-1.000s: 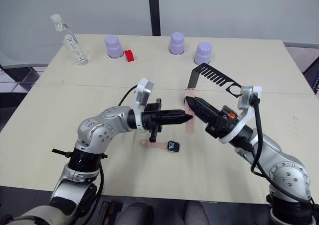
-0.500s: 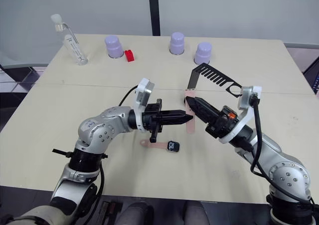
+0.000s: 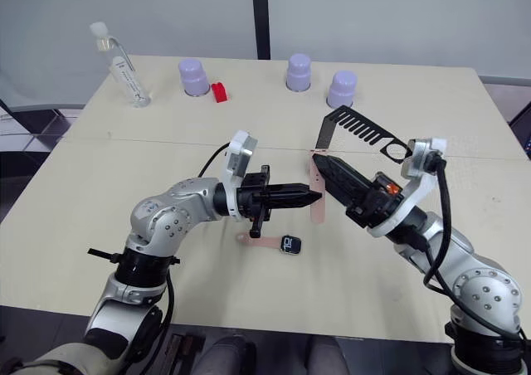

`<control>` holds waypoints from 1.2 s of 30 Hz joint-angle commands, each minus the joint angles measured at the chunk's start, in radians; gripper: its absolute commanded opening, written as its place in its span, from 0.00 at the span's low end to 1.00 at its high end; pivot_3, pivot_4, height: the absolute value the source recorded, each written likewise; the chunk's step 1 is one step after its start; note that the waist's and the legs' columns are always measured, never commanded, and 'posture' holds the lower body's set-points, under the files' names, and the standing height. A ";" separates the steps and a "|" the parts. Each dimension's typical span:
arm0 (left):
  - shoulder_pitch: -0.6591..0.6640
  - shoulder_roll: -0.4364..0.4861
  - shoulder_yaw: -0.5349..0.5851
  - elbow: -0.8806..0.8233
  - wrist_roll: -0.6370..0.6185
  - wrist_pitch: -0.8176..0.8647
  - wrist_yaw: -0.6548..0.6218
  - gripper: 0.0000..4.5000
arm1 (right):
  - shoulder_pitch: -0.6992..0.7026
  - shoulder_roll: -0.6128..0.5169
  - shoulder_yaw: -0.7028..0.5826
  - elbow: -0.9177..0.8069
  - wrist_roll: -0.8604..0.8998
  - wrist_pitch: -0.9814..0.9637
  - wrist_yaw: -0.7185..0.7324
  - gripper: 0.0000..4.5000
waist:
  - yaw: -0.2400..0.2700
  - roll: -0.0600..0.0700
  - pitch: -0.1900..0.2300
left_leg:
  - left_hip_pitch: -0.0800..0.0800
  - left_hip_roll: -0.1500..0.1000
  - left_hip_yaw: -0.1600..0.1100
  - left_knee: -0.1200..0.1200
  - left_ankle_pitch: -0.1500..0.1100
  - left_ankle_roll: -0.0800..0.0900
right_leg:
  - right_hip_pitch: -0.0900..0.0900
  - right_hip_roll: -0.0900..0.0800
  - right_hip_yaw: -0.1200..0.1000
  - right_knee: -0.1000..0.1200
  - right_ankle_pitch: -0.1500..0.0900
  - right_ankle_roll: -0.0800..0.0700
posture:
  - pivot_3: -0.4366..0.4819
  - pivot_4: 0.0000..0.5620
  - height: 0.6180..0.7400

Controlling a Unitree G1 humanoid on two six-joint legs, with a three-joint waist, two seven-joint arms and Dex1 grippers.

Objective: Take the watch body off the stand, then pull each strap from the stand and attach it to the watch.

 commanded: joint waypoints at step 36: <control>-0.012 -0.018 0.002 -0.028 -0.014 -0.010 -0.002 0.00 | 0.003 -0.013 -0.005 -0.057 0.008 -0.023 -0.020 0.02 | 0.000 0.000 0.000 | 0.000 0.000 0.000 0.000 0.000 0.000 | 0.000 0.000 -0.001 0.000 0.000 0.000 | 0.48 0.27 1.00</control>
